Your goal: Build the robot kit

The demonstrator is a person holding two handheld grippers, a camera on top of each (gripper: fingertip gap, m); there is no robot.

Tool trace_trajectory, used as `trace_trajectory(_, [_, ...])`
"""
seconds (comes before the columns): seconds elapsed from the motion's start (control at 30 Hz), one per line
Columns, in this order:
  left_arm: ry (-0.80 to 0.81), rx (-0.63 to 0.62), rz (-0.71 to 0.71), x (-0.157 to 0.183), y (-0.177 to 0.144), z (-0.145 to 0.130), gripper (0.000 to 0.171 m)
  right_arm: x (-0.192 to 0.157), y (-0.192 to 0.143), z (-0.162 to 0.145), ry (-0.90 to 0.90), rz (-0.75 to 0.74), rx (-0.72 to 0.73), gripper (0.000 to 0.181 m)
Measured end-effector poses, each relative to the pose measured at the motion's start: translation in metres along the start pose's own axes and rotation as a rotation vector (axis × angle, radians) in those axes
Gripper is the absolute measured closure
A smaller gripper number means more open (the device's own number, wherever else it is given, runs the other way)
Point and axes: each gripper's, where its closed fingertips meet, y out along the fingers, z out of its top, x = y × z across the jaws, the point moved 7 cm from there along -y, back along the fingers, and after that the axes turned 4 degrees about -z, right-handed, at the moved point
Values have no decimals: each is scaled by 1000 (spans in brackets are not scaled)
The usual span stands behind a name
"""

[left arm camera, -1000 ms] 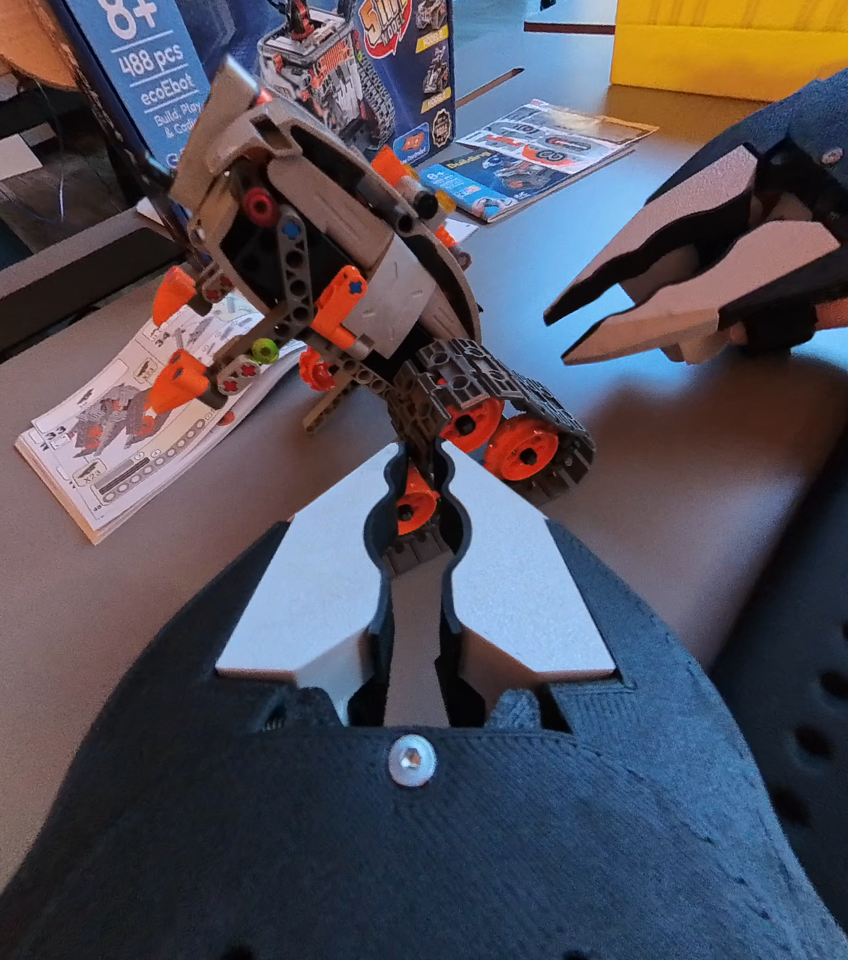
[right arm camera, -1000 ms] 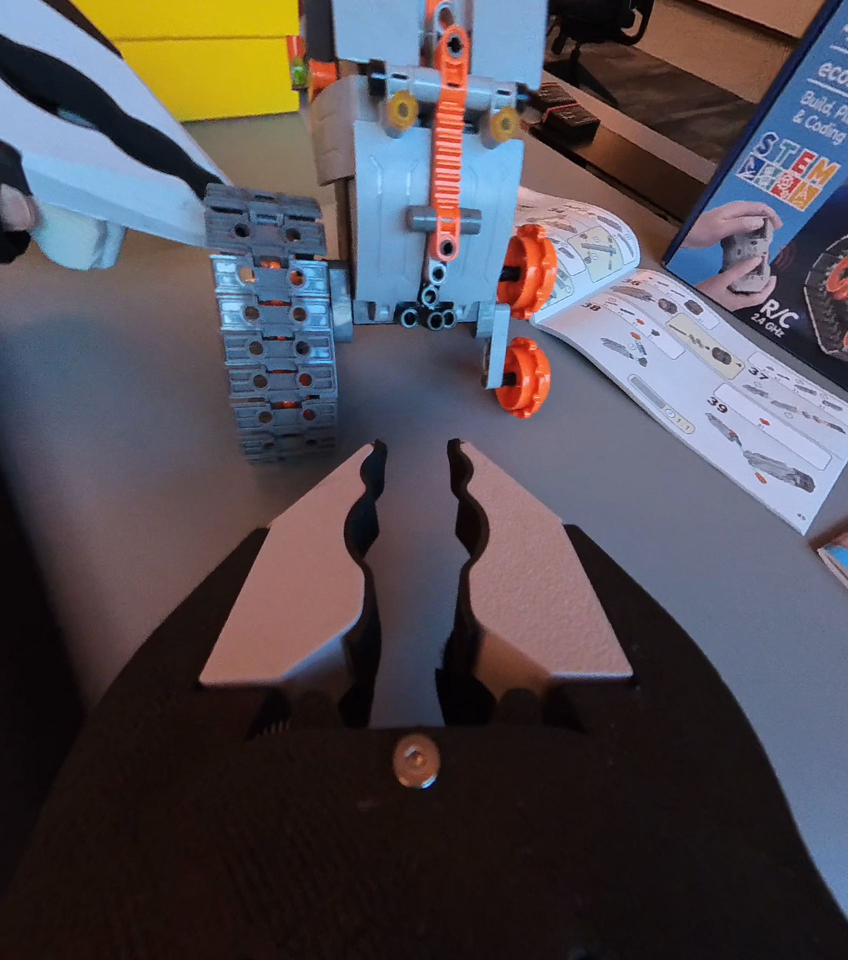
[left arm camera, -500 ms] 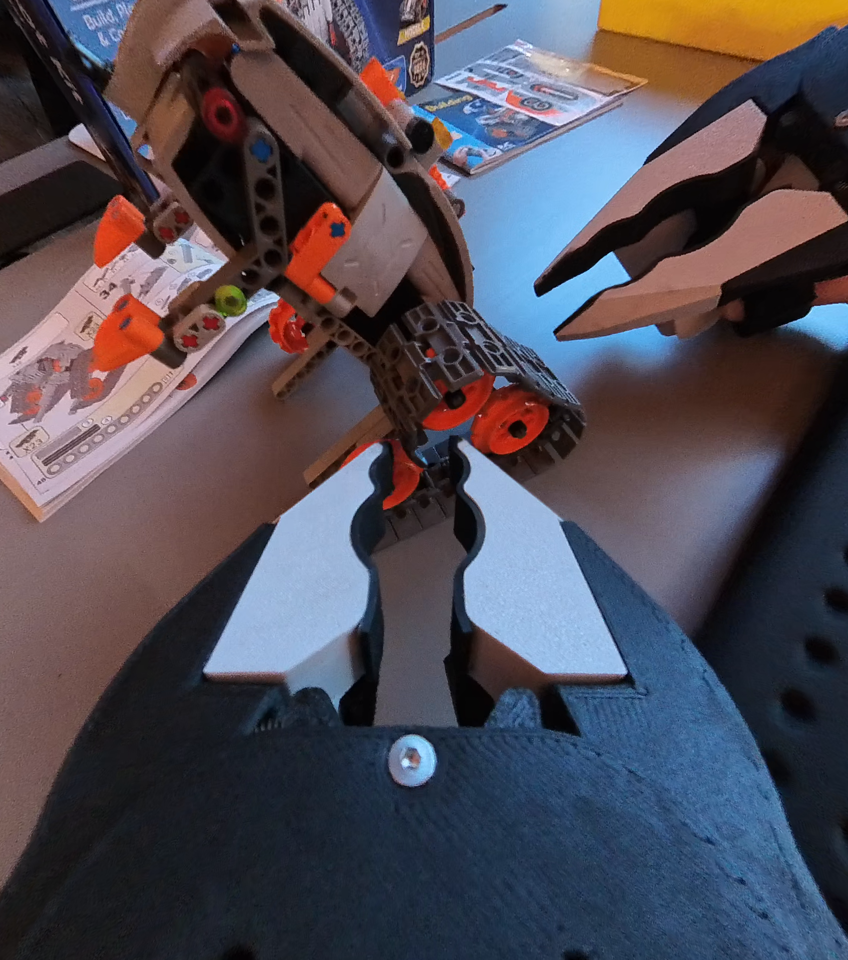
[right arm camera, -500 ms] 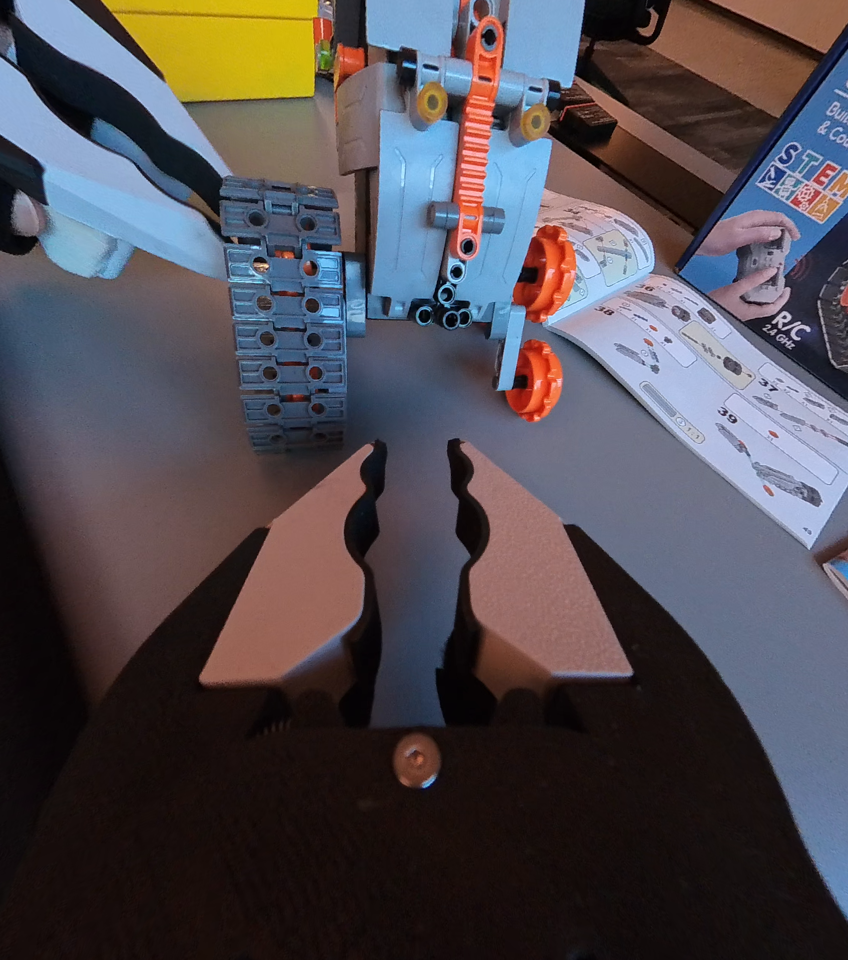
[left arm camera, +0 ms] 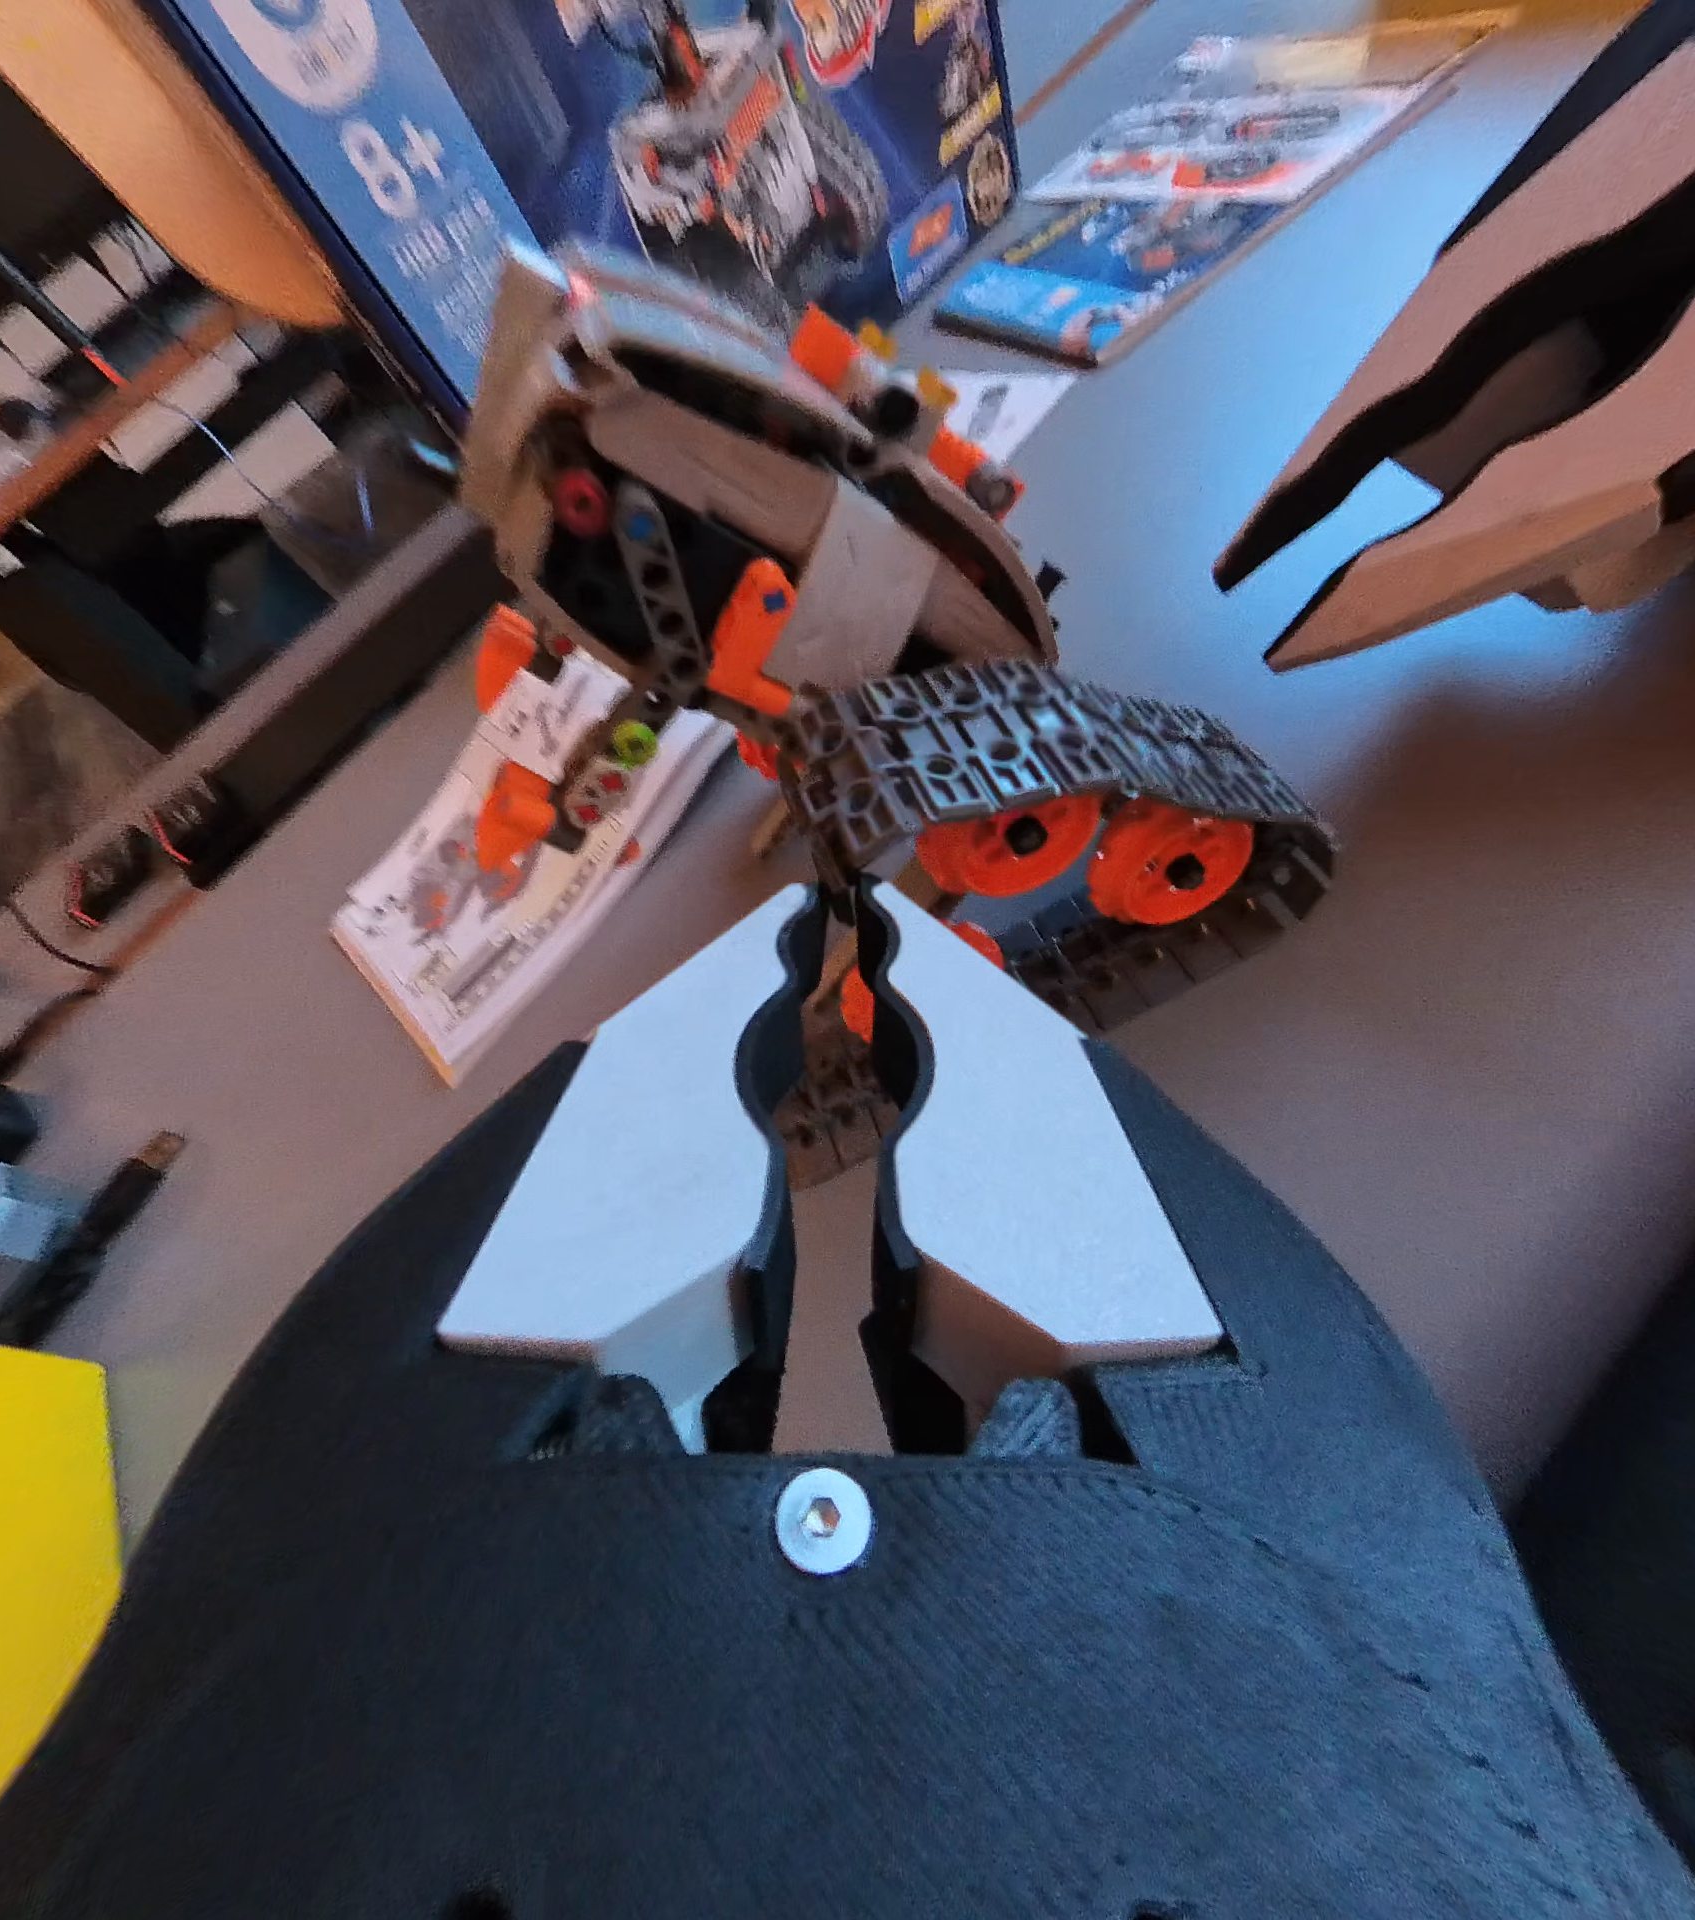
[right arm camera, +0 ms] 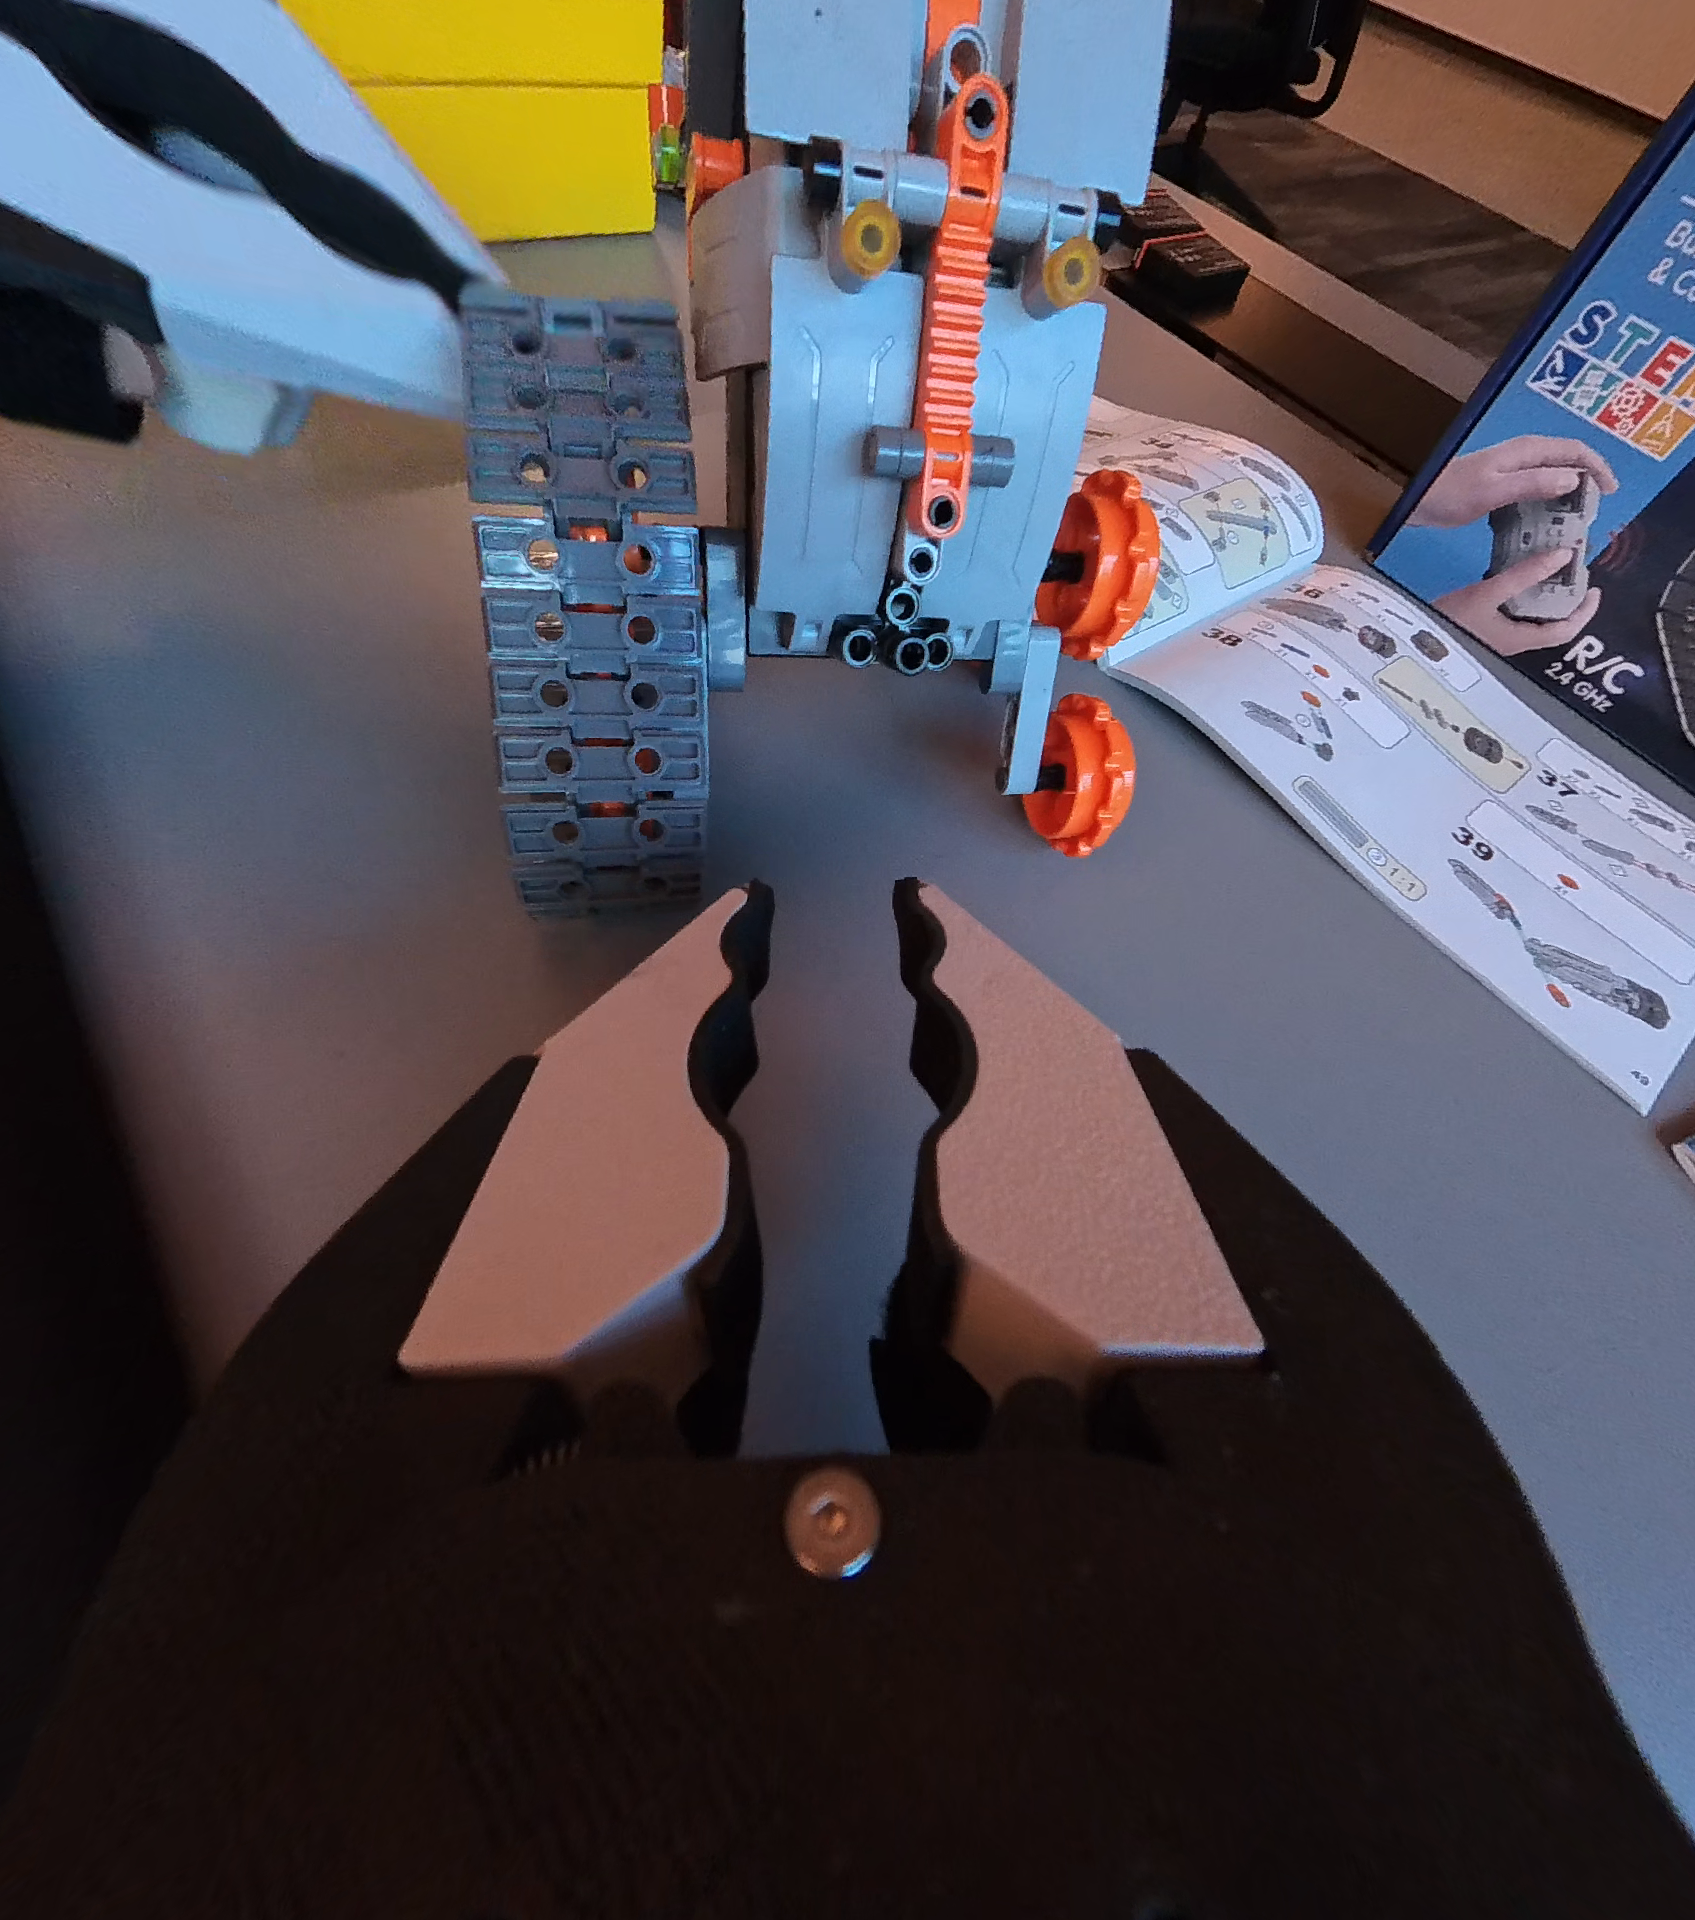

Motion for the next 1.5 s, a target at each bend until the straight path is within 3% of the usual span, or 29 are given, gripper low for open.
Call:
trace_trajectory(0.1, [17,69,5,-3,-8,13,170,-1,1,-1,-9,2,-5,158])
trace_trajectory(0.4, [13,120,-13,-5,-8,30,170,-10,-5,6,-79,-37,18,158])
trace_trajectory(0.47, [19,123,-13,-5,-8,30,170,-23,-16,19,-98,-92,86,164])
trace_trajectory(0.57, [7,127,-9,-5,-9,31,170,-71,-30,41,-195,-179,229,169])
trace_trajectory(0.63, [-14,139,-18,-5,-9,31,170,-102,-22,42,-293,-251,143,165])
trace_trajectory(0.77, [-35,137,-24,-6,-7,29,170,-142,17,36,-519,-348,-142,133])
trace_trajectory(0.8, [-40,138,-25,-7,-7,28,170,-147,22,37,-576,-391,-199,139])
trace_trajectory(0.93, [-54,139,-31,-8,-7,27,170,-153,38,42,-736,-499,-383,129])
trace_trajectory(1.03, [-64,143,-32,-8,-7,26,170,-151,49,40,-838,-459,-516,150])
trace_trajectory(1.07, [-67,144,-31,-8,-7,26,170,-147,51,39,-872,-470,-545,158])
trace_trajectory(1.27, [-84,151,-25,-11,-9,25,170,-126,58,34,-1062,-618,-626,161])
trace_trajectory(1.5, [-93,140,-16,-15,-9,20,170,-122,66,33,-991,-629,-639,155])
